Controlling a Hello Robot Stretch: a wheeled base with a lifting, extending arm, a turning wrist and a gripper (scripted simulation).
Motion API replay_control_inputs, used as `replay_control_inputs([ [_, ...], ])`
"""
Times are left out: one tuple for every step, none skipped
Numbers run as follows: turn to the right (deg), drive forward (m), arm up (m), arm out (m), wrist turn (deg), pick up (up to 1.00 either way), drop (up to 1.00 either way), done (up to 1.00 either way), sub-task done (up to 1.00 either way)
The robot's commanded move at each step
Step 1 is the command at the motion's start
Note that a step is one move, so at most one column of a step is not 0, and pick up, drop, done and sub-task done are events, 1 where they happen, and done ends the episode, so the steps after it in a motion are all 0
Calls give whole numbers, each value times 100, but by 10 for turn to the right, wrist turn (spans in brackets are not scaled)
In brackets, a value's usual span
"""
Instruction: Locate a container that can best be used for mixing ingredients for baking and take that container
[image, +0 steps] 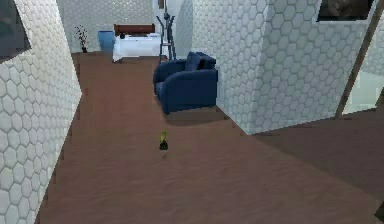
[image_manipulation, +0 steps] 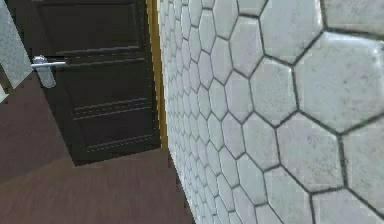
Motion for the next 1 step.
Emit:
replay_control_inputs([
  [0,20,0,0,0,0,0,0,0],
])
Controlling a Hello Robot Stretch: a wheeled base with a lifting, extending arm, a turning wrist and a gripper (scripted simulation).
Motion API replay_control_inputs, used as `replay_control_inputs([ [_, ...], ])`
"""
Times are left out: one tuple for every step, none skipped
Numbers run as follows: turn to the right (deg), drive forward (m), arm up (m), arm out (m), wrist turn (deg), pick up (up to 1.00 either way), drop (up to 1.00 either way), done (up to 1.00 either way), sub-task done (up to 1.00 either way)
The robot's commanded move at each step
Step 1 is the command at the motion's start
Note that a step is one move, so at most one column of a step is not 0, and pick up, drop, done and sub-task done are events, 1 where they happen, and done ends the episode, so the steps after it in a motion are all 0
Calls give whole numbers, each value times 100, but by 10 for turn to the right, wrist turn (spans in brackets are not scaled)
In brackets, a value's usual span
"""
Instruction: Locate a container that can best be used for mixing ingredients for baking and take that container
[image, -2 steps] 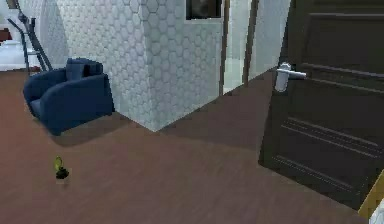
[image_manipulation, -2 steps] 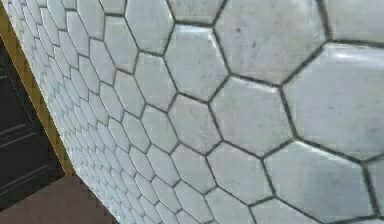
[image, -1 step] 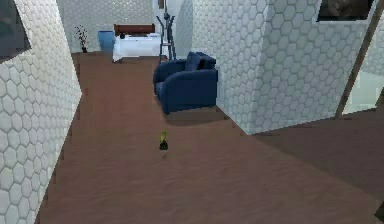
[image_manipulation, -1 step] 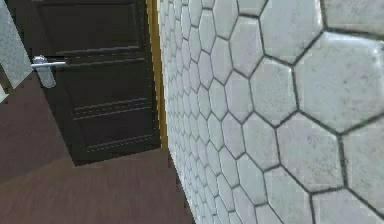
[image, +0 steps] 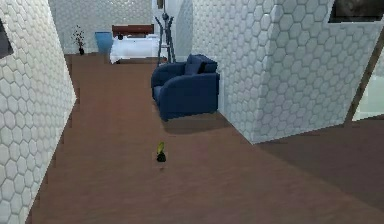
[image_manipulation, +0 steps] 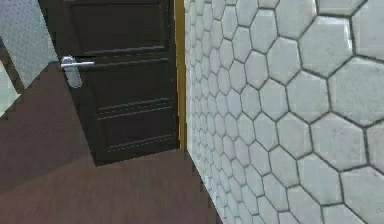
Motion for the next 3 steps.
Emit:
replay_control_inputs([
  [450,0,0,0,0,0,0,0,0],
  [450,0,0,0,0,0,0,0,0],
  [450,0,0,0,0,0,0,0,0],
])
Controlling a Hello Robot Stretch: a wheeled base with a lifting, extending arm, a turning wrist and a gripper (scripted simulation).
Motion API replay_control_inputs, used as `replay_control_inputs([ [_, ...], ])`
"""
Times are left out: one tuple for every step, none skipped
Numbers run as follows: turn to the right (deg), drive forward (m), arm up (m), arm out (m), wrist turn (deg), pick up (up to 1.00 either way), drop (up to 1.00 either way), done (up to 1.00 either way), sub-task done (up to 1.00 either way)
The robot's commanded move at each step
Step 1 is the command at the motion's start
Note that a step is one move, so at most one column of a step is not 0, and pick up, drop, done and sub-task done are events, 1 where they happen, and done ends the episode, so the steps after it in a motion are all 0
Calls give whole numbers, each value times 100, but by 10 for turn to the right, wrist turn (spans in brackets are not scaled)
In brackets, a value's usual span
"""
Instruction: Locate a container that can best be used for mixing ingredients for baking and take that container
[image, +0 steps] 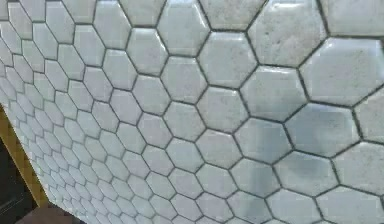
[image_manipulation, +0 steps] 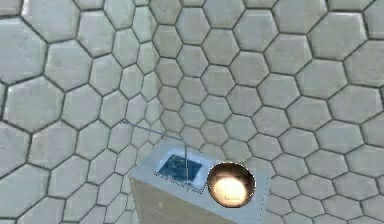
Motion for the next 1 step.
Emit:
replay_control_inputs([
  [120,0,0,0,0,0,0,0,0],
])
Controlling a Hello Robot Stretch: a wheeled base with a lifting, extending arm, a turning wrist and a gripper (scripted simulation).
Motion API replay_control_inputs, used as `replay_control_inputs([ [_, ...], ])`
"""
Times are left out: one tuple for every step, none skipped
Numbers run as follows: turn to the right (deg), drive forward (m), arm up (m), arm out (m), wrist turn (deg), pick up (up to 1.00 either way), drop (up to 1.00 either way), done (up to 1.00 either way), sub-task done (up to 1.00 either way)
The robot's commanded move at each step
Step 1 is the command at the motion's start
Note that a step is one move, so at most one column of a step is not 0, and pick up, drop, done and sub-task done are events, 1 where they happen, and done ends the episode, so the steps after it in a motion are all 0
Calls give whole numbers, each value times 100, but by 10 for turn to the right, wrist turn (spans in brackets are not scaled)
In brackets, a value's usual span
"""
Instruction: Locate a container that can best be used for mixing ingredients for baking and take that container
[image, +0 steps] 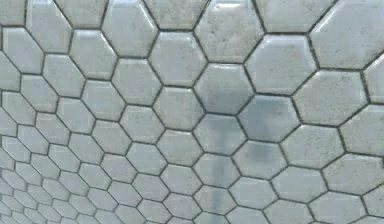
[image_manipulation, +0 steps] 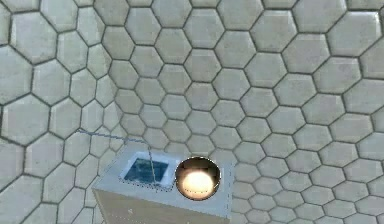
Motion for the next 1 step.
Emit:
replay_control_inputs([
  [0,0,50,0,0,0,0,0,0],
])
